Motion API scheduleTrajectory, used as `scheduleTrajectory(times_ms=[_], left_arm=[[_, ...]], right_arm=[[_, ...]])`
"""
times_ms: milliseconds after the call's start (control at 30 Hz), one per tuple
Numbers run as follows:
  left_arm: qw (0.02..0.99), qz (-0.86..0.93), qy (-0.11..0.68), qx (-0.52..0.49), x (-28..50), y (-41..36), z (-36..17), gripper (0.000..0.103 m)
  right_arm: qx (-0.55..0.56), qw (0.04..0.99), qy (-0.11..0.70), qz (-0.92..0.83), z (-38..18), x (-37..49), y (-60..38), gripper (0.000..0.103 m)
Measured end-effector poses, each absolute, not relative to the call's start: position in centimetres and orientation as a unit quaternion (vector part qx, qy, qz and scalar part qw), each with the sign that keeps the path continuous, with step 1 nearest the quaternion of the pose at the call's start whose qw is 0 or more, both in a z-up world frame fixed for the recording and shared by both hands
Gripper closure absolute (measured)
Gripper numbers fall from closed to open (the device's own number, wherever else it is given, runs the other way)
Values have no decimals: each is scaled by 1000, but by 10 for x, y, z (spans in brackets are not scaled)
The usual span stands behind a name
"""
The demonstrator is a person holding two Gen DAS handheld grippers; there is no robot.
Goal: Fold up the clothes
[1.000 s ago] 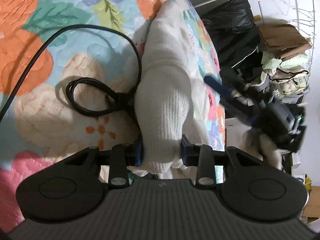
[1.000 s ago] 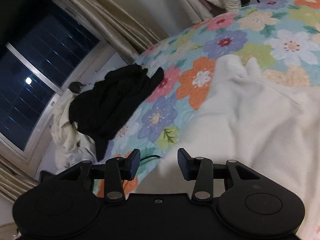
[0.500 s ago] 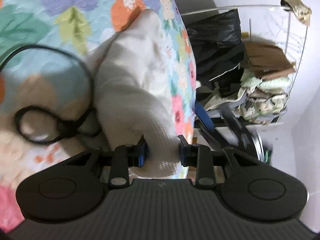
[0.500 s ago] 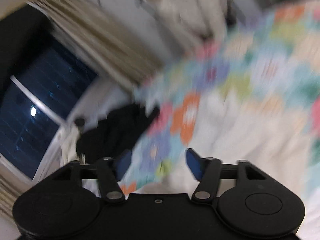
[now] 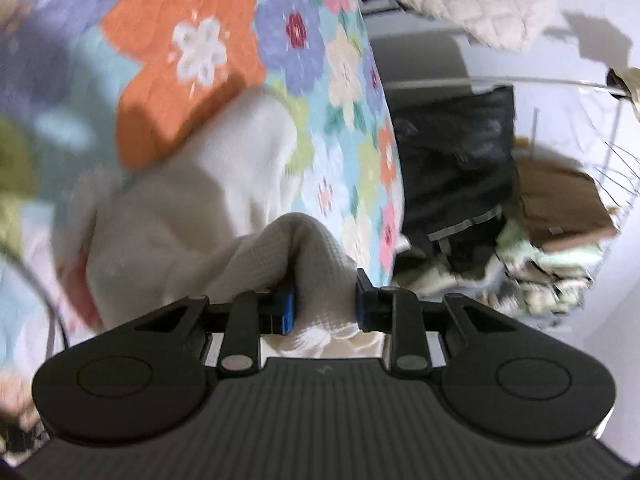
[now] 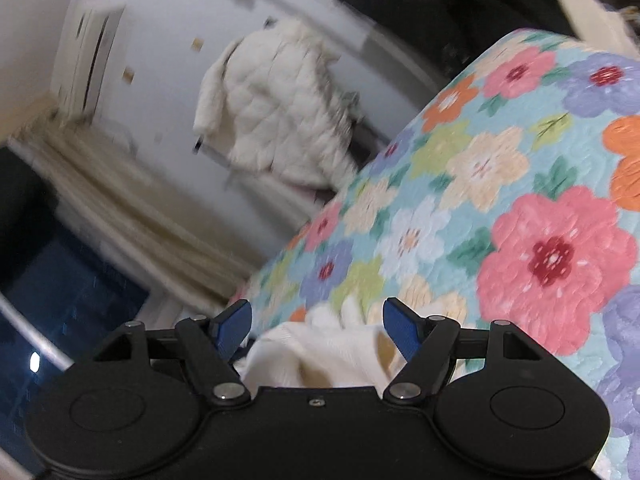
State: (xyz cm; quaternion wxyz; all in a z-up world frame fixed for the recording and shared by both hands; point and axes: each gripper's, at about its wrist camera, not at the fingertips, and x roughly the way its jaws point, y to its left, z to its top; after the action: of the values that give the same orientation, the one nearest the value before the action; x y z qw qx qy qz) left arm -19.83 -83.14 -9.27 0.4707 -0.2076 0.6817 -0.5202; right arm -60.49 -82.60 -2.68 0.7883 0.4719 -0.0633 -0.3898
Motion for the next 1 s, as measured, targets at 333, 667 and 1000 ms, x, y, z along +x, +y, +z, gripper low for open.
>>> scheduleTrajectory(times_ms=[333,667,1000], left_arm=[[507,-510,661,-213,-188,-849,-104,79],[543,-626,557,-52,-232,-863,-71,55],[572,-702,396,155,-278,-886,-42,78]], right_arm=[[444,801,-104,-387,-26,-590,-836,26],[431,769,66,-467,-62,-513,-873,38],[415,745,12,-522,-54,-525,-867,39]])
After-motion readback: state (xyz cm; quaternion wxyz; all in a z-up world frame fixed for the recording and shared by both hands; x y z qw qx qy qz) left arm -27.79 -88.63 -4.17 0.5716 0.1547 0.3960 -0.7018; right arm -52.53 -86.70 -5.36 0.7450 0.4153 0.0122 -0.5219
